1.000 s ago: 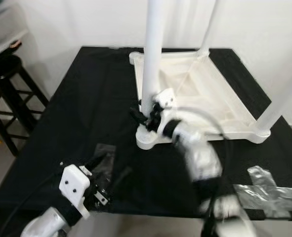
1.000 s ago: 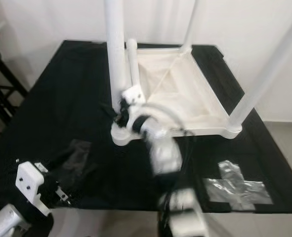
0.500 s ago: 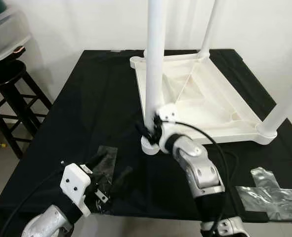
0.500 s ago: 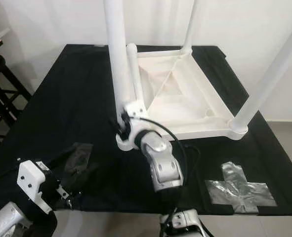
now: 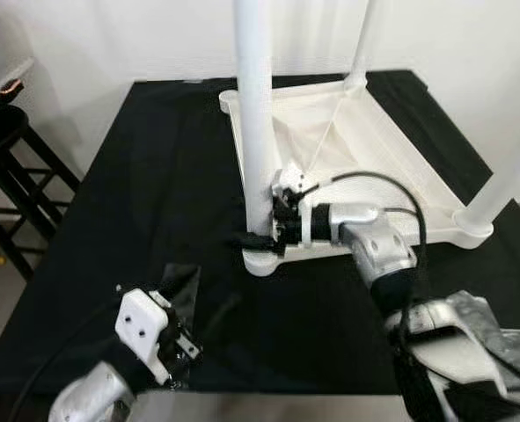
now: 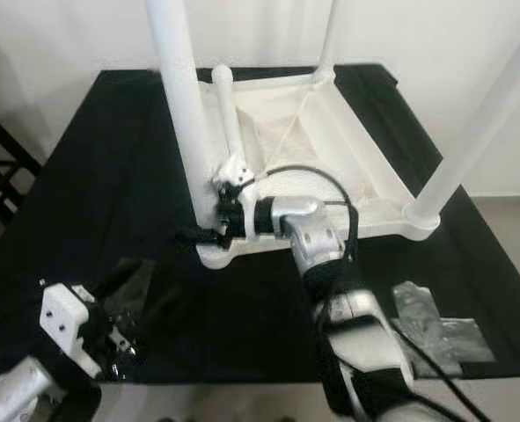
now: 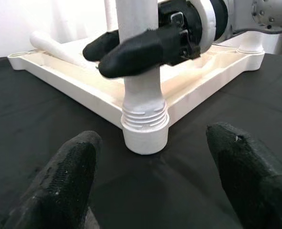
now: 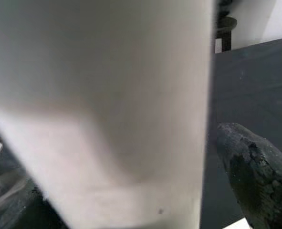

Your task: Building children table

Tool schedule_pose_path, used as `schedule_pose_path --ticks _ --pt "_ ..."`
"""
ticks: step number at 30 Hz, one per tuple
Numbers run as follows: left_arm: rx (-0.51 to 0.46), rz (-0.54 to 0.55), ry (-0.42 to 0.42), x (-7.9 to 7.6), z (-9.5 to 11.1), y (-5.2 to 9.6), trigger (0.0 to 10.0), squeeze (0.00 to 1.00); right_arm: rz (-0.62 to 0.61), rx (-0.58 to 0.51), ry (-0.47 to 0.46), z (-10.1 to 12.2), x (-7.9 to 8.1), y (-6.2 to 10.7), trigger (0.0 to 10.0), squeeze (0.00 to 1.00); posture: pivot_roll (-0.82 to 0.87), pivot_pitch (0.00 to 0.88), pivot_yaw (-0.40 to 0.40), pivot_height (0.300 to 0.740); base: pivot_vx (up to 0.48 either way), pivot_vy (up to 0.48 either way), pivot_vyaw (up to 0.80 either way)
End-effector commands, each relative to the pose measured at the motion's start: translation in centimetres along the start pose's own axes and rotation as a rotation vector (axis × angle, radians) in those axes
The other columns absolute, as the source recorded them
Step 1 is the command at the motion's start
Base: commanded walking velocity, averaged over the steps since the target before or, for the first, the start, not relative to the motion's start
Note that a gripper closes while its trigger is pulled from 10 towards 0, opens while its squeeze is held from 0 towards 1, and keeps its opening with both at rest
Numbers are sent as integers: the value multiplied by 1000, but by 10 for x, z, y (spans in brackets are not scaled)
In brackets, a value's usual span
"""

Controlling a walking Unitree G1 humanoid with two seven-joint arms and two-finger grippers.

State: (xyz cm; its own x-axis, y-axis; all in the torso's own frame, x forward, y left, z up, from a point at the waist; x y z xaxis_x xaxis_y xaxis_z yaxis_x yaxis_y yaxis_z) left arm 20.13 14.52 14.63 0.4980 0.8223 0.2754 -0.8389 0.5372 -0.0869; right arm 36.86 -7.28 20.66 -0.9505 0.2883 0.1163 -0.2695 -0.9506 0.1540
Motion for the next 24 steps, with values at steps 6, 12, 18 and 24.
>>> schedule_pose_path --ticks 6,12,18,24 --pt "14 -5 0 -3 -3 2 10000 0 109 26 -39 -1 -1 -4 0 0 -9 93 13 740 0 0 0" --pt "10 -6 2 -4 -2 2 10000 0 50 -7 -30 -4 -9 7 0 0 -19 109 17 740 0 0 0" --pt "4 -6 3 -2 1 4 10000 0 -231 -95 -46 -15 -16 25 0 0 -32 138 12 740 0 0 0" --pt "4 -3 0 3 3 8 10000 0 -733 -175 -130 -52 47 1 0 0 -43 162 26 740 0 0 0"
Point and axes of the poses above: a point about 5 cm out from each wrist's last joint towards the gripper, its own y axis pointing back from the gripper into the wrist, its own z axis along the axis of the wrist's last joint, x = y × z, the point moved 1 cm from there along -y, pointing out of the wrist towards the gripper, and after that the axes turned 11 degrees about -y, right-handed, at the moved point
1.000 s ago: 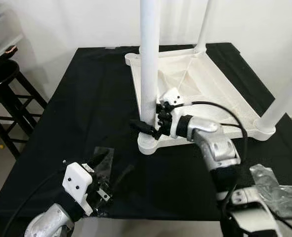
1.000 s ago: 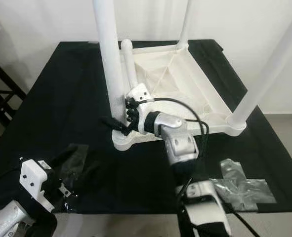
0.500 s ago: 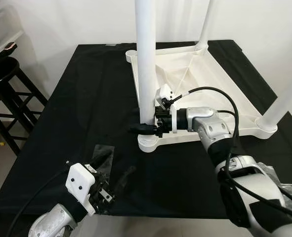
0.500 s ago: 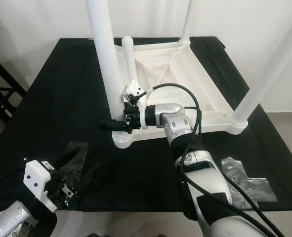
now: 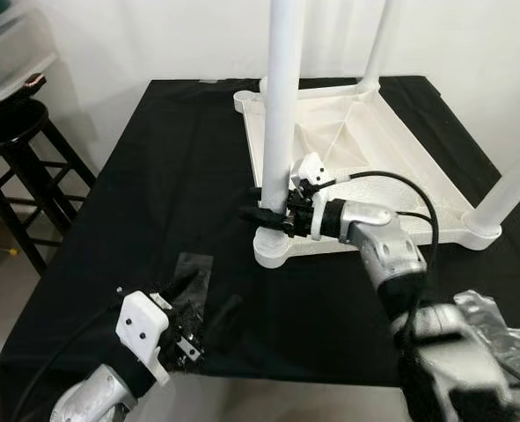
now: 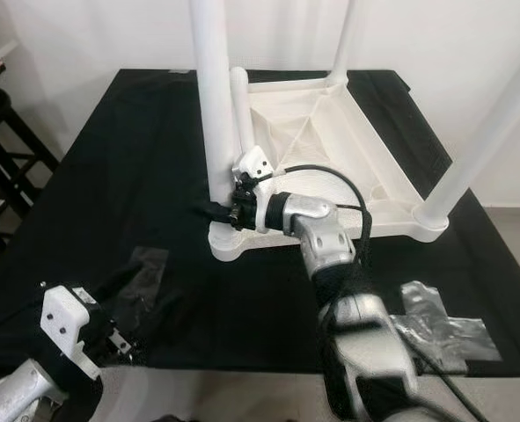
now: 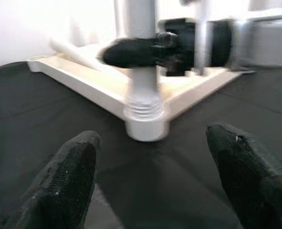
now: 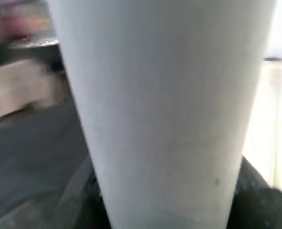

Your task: Building children table

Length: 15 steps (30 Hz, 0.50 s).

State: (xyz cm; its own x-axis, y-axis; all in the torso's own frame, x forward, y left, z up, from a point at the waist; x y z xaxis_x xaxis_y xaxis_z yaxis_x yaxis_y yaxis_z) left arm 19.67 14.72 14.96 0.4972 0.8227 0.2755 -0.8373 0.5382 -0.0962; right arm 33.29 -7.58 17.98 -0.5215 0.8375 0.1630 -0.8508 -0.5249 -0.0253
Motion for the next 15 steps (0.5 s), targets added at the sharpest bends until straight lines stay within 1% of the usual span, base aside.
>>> schedule_pose_path --ticks 1,2,3,4,5,6,7,8,9,10,11,12,13,14,15 --pt "13 -4 0 2 -1 3 10000 0 -30 102 2 -21 14 10 0 0 -43 162 26 740 0 0 0" --pt "13 -4 0 2 -1 3 10000 0 -30 102 2 -21 14 10 0 0 -43 162 26 740 0 0 0" --pt "14 -4 -1 3 -1 3 10000 0 -11 94 3 -21 20 11 0 0 -54 156 46 740 0 0 0" --pt "14 -4 -1 3 -1 3 10000 0 -11 94 3 -21 20 11 0 0 -54 156 46 740 0 0 0" --pt "16 -4 -1 3 -2 2 10000 0 -17 80 20 -17 15 8 0 0 -32 155 35 740 0 0 0" --pt "18 -7 -1 3 -2 2 10000 0 -32 77 32 -13 7 2 0 0 -21 144 25 740 0 0 0" --pt "19 -9 -1 4 -3 2 10000 0 -51 83 32 -11 0 -1 0 0 -21 144 25 740 0 0 0" --pt "20 -5 -5 4 -3 2 10000 0 -44 84 44 -7 -2 -5 2902 0 -22 145 37 740 0 0 0" --pt "21 -2 -7 5 -3 2 10000 0 -38 85 50 -5 -2 -6 2902 0 -17 143 36 740 0 0 0" --pt "21 1 -9 5 -3 2 10000 0 -34 84 54 -4 -2 -7 10000 0 -17 143 36 740 0 0 0" --pt "21 1 -9 5 -3 2 10000 0 -34 84 54 -4 -2 -7 10000 0 -17 143 36 740 0 0 0" --pt "23 2 -12 5 -3 1 10000 0 73 95 46 -1 6 -9 10000 0 -10 137 36 740 0 0 0" --pt "23 2 -12 5 -3 1 10000 0 73 95 46 -1 6 -9 10000 0 -10 137 36 740 0 0 0" --pt "23 -1 -10 5 -4 1 10000 0 166 111 38 4 13 -9 10000 878 -2 133 31 740 0 0 0" --pt "24 -3 -9 5 -4 1 10000 0 228 122 34 7 18 -8 10000 878 -2 133 31 740 0 0 0"
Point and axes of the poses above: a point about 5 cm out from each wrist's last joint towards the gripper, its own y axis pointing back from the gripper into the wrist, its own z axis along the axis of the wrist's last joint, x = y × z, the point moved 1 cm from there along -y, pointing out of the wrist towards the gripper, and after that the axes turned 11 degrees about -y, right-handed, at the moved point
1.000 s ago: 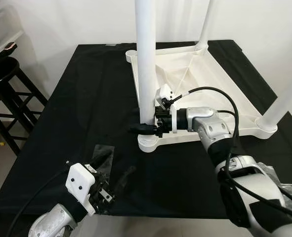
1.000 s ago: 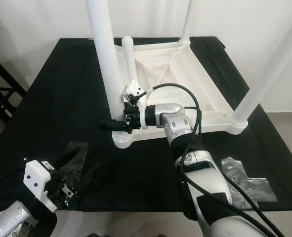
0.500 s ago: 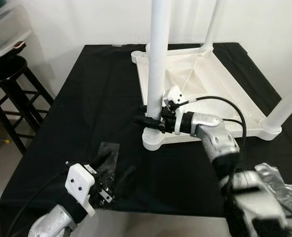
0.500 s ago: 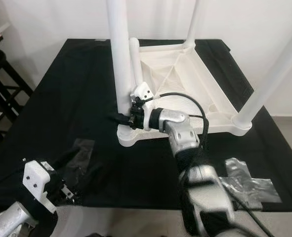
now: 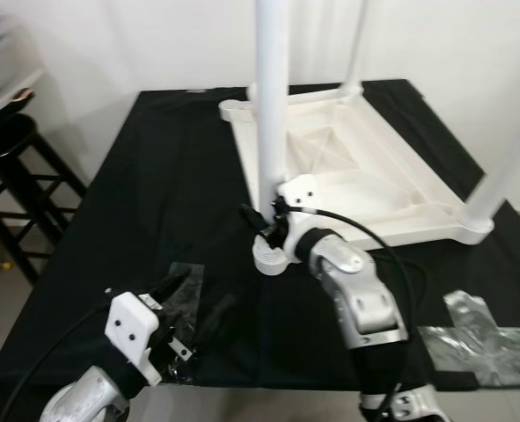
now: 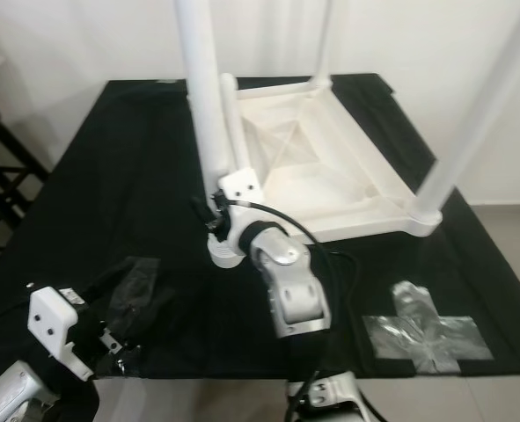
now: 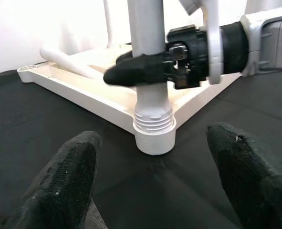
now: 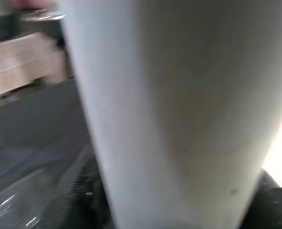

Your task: Building children table

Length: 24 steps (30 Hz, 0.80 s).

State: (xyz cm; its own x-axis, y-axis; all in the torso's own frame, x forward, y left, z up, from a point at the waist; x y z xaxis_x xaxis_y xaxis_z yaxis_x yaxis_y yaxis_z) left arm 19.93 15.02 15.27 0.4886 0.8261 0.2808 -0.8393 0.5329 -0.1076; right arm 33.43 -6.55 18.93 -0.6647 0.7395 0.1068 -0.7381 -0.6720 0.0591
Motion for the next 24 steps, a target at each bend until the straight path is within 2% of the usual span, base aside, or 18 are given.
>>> schedule_pose_path --ticks 1,2,3,4,6,7,8,14,18,19,20,21,24 --pt "33 -19 3 -1 -6 1 10000 0 236 28 31 13 8 -2 10000 996 0 127 32 740 0 0 0" --pt "33 -19 3 -1 -6 1 10000 0 236 28 31 13 8 -2 10000 996 0 127 32 740 0 0 0" --pt "32 -22 5 -1 -6 1 10000 0 292 40 53 17 5 -2 10000 996 1 126 31 740 0 0 0" --pt "32 -26 8 -1 -7 1 10000 0 405 64 160 23 -1 -2 10000 839 6 124 28 740 0 0 0" --pt "32 -26 8 -1 -7 0 10000 0 425 68 185 24 -3 -2 10000 839 6 124 28 740 0 0 0" --pt "32 -26 8 -2 -7 0 10000 0 463 88 208 25 -7 -3 10000 0 15 119 27 740 0 0 0" --pt "32 -27 7 -2 -7 0 10000 0 515 115 216 28 -13 -5 10000 0 19 120 25 740 0 0 0" --pt "32 -27 7 -3 -7 1 10000 0 556 133 192 35 -20 -11 10000 0 25 117 26 740 0 0 0" --pt "32 -33 11 -4 -7 1 10000 0 640 167 183 38 -26 -12 10000 0 34 117 28 740 0 0 0" --pt "32 -36 12 -4 -7 1 10000 0 660 183 172 38 -28 -12 1922 0 35 115 28 740 0 0 0" --pt "32 -38 13 -4 -7 1 10000 0 672 192 166 38 -30 -12 1922 0 36 116 28 740 0 0 0" --pt "32 -41 14 -5 -7 1 10000 0 679 205 160 37 -32 -12 0 0 37 115 27 740 0 0 0" --pt "31 -46 18 -5 -7 1 10000 0 672 224 153 34 -37 -13 0 0 38 117 27 740 0 0 0"
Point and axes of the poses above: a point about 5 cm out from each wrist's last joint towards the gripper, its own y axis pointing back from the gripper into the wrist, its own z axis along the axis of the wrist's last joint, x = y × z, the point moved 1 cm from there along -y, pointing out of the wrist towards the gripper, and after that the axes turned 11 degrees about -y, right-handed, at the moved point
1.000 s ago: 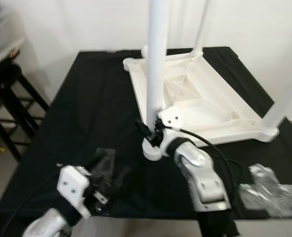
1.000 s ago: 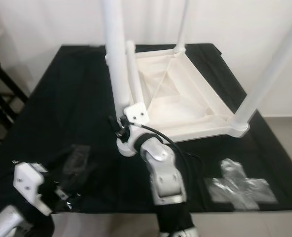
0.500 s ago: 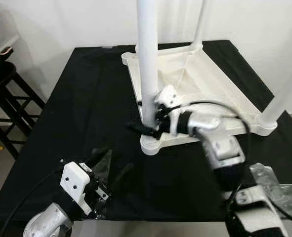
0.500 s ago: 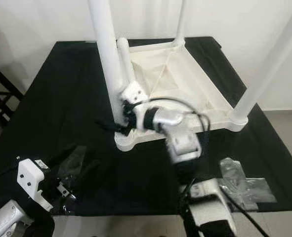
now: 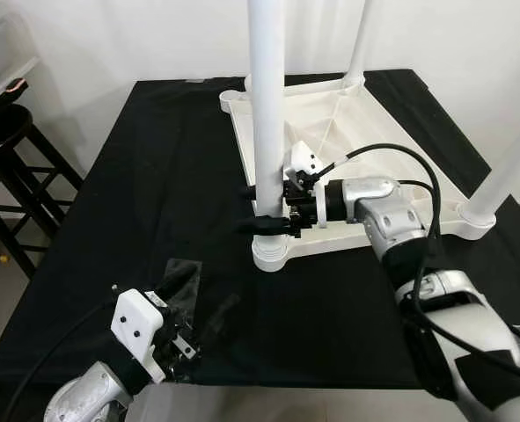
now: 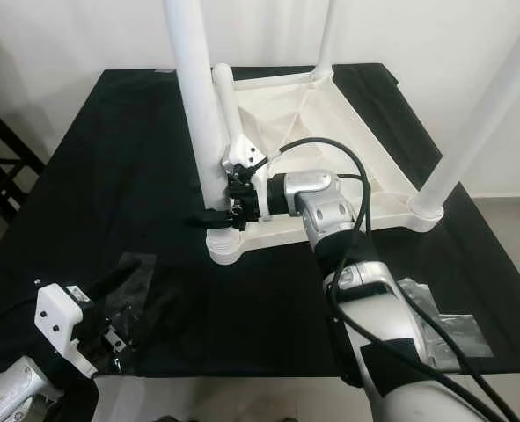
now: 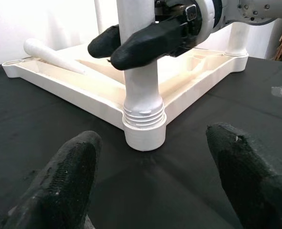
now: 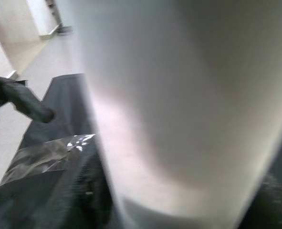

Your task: Building children table

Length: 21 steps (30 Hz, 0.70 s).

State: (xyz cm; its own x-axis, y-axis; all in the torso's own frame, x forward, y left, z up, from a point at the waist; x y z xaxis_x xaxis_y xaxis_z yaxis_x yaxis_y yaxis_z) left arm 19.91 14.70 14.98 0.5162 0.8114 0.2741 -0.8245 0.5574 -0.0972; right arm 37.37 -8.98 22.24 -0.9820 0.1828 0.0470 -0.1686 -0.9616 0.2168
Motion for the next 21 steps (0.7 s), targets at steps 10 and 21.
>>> schedule_pose_path --ticks 10,21 --pt "25 -23 16 -4 -4 3 10000 0 -38 32 3 -19 -1 -3 0 0 28 125 23 740 0 0 0" --pt "31 -44 48 -4 -4 9 10000 0 -674 -142 -222 -67 73 -46 0 0 -10 138 47 740 0 0 0"
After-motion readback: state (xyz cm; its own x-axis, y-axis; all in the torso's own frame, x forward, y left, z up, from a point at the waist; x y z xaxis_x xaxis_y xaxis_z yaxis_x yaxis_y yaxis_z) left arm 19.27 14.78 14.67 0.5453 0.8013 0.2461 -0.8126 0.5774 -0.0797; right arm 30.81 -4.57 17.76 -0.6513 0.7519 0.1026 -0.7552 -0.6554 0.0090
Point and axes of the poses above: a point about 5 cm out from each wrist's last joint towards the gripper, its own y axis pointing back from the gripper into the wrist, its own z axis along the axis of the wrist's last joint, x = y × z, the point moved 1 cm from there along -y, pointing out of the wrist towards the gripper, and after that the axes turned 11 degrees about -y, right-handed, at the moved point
